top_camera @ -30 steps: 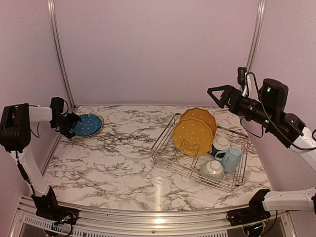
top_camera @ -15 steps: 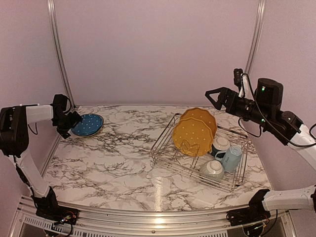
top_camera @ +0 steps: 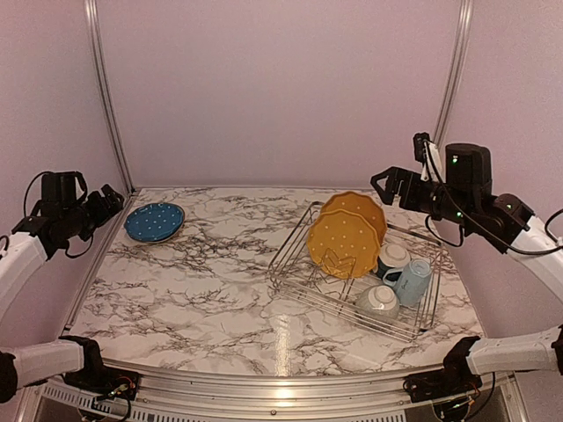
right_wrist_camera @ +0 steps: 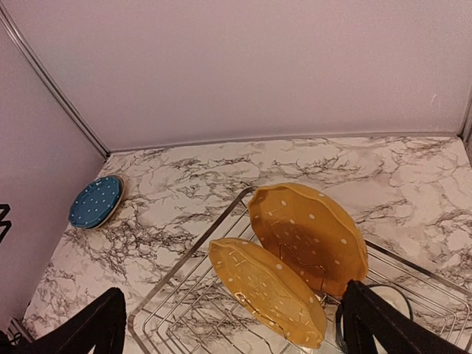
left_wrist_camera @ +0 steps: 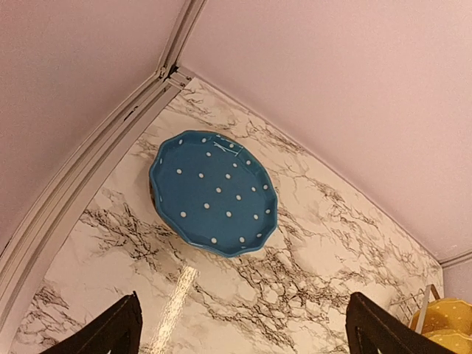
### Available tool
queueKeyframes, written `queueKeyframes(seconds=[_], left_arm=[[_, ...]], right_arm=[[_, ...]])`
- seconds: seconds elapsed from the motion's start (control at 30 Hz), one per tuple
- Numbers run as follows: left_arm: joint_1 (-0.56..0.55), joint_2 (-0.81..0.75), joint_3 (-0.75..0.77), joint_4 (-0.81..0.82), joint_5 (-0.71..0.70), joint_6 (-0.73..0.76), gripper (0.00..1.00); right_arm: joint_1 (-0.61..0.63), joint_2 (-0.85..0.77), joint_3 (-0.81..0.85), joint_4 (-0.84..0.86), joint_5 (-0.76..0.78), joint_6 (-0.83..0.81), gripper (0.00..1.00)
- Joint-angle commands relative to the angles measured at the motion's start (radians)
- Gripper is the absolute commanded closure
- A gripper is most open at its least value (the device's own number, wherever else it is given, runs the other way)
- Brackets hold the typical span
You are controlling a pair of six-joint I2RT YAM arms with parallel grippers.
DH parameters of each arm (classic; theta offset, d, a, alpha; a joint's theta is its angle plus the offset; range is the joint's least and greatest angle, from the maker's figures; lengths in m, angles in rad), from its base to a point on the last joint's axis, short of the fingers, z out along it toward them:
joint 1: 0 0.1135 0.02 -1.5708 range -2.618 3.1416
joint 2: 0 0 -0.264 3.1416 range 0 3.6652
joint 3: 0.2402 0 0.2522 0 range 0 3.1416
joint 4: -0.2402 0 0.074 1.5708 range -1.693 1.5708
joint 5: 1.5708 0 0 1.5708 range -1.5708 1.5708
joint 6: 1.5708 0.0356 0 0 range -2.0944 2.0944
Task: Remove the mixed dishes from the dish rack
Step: Grab the plate from the dish rack.
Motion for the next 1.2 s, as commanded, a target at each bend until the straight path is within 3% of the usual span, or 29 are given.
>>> queueKeyframes(seconds=[0.0, 0.2, 0.3, 0.47, 0.63, 0.83, 1.17], left_arm=[[0.002, -0.116, -0.052, 0.032, 0.08, 0.126, 0.01], [0.002, -0.166, -0.115, 0.209, 0.269, 0.052, 0.01], [0.002, -0.103, -0.105, 0.256, 0.339, -0.005, 0.01], [0.002, 0.05, -0.001, 0.171, 0.485, 0.049, 0.01], [-0.001, 0.062, -0.057, 0.321, 0.615, -0.026, 0.01], [-0.064, 0.039, -0.095, 0.44, 0.649, -0.122, 0.01], [-0.148, 0.015, -0.049, 0.444, 0.65, -0.137, 0.01]], right_arm=[[-0.01, 0.03, 0.021, -0.1, -0.058, -0.087, 0.01], [-0.009, 0.123, 0.058, -0.194, -0.183, -0.192, 0.02], [-0.009, 0.161, 0.087, -0.226, -0.163, -0.231, 0.02], [-0.01, 0.216, 0.119, -0.292, -0.012, -0.307, 0.02], [-0.016, 0.284, 0.085, -0.275, 0.045, -0.409, 0.04], [-0.031, 0.408, 0.13, -0.256, 0.0, -0.476, 0.07], [-0.061, 0.488, 0.123, -0.151, -0.241, -0.567, 0.22]])
